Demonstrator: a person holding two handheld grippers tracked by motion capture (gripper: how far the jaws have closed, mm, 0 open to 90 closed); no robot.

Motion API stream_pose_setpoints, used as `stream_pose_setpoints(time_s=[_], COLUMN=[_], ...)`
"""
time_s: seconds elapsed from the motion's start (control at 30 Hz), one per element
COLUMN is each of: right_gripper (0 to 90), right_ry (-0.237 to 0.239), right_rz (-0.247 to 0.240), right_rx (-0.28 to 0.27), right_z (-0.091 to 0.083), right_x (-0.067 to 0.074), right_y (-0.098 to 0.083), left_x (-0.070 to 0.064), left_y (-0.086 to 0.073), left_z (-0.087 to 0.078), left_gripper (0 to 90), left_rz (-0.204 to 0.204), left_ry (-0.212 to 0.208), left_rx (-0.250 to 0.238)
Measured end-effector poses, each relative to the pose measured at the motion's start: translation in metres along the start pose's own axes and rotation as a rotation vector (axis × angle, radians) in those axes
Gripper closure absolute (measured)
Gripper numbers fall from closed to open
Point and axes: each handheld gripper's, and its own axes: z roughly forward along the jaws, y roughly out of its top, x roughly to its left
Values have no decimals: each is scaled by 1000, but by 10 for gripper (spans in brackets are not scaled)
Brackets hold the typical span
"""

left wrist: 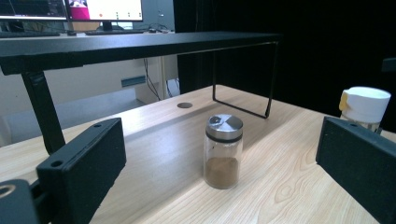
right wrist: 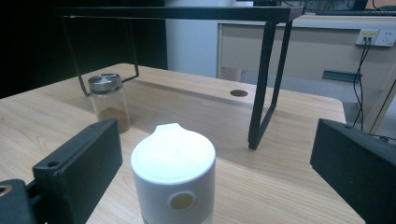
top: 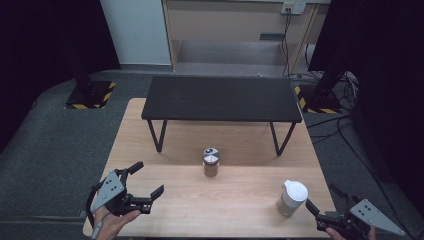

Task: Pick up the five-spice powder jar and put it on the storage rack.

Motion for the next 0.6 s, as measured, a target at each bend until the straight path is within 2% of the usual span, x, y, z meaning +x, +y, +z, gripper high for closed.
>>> stream_pose_setpoints(time_s=[0.13, 0.23, 0.6], right_gripper=[24, 23, 23], right_ry=[5, 8, 14], right_rz=[-5, -3, -2], right_rx=[1, 0, 4], right_z=[0, 0, 1], right_x=[0, -1, -1], right_y=[0, 0, 0], left_x=[-2, -1, -4], left_y=[1, 1, 3], left_z=[1, 1, 2], left_gripper=[3, 3, 1], left_rz=[17, 9, -1], left_ry=[-4, -11, 7], left_rx=[11, 10, 10])
